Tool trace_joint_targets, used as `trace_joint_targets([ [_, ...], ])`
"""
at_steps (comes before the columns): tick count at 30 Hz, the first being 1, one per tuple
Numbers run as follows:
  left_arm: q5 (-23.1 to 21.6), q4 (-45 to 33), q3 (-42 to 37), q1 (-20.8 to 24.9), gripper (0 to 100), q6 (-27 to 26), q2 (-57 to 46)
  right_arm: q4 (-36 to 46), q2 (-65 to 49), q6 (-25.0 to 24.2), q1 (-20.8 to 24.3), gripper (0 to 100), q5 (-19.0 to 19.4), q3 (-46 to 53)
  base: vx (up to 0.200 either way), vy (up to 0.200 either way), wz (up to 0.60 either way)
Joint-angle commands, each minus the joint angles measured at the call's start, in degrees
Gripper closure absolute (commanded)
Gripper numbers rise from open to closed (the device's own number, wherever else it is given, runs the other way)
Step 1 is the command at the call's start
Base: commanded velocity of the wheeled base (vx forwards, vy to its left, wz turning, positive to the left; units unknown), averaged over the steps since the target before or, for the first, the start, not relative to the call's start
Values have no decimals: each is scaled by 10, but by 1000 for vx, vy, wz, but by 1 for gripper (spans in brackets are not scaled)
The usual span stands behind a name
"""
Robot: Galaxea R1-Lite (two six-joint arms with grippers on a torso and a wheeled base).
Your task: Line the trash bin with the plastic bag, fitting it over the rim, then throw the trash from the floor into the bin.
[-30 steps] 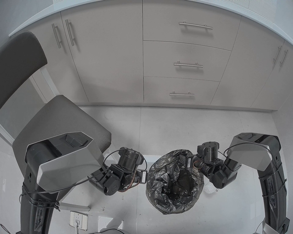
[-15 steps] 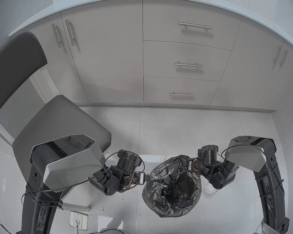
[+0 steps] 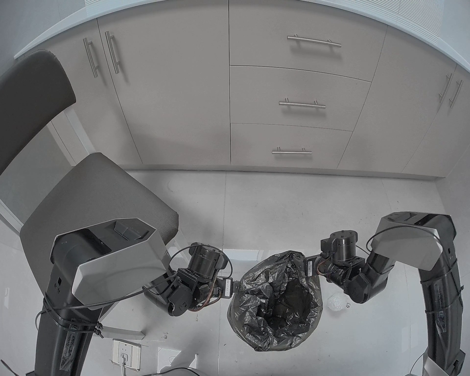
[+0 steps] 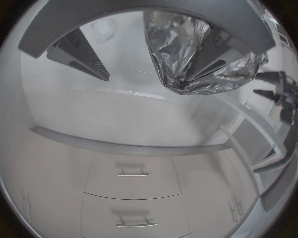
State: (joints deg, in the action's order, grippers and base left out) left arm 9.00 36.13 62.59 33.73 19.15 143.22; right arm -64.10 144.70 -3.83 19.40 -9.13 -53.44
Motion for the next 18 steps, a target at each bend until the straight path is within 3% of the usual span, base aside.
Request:
trace_joint_targets([
  [1, 1, 23, -4, 0, 0, 4, 8, 32, -118, 69, -21, 0, 54, 79, 0, 0, 0],
  [9, 1, 39, -12, 1, 0, 4, 8, 115, -164, 73, -20, 0, 97, 100, 0, 0, 0],
  [18, 0, 54, -28, 4, 0, 7, 4, 115, -86, 73, -4, 0, 90, 72, 0, 0, 0],
])
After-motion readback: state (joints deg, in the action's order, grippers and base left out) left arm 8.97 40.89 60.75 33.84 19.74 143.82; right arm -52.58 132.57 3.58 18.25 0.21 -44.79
